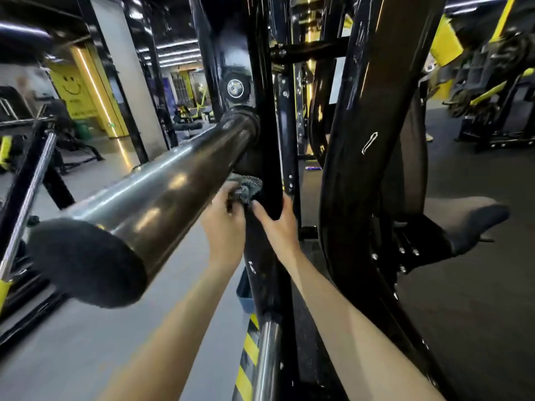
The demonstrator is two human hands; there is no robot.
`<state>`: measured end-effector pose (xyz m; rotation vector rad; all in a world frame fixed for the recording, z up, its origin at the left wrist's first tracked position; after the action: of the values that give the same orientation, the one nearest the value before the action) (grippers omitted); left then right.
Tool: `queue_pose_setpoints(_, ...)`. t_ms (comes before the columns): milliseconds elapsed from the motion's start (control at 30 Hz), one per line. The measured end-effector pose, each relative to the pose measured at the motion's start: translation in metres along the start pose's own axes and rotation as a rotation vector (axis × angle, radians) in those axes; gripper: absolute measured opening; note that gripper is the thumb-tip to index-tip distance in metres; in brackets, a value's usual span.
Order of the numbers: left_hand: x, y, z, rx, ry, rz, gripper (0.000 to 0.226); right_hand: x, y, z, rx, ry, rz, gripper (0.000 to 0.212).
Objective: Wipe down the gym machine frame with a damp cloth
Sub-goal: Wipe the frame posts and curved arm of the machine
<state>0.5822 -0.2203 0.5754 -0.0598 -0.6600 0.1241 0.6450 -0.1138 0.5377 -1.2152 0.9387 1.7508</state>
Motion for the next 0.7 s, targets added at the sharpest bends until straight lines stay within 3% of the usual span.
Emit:
queue_pose_setpoints(133, -0.034, 0.000, -0.052, -0.060, 0.095, -0.060, 0.022, 0.006, -0.006, 0.016, -0.045, -0.032, -0.025, 0.055)
queue_pose_setpoints(300, -0.006, 0.010, -0.016, 0.143, 0.119, -0.112, 0.012, 0.009, -0.005, 0.012, -0.066, -0.039, 0.039, 0.055)
queue_pose_setpoints(400, -0.018, 0.011, -0.036, 0.207, 0.065, -0.080, 0.021, 0.010, -0.006, 0.011, -0.085, -0.057, 0.050, 0.044)
queue_pose_setpoints(500, -0.033, 0.006, -0.058, 0.148, 0.165, -0.019, 0.030, 0.005, -0.010, 0.007, -0.099, -0.082, 0.043, 0.037)
queue_pose_setpoints(700, 0.002, 0.010, -0.019, 0.234, 0.179, 0.006, 0.034, 0.002, -0.013, 0.005, -0.120, -0.077, 0.029, 0.035)
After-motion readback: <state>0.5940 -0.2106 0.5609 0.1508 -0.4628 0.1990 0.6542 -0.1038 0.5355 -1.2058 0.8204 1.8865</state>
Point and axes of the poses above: each hand's wrist, its own z-axis towards the middle knuckle, its own y-axis out of the palm, x = y × z, the point moved 3 cm from there along z, towards the middle knuckle, and after that the axes turned 11 degrees about x, right-handed, at the moved point
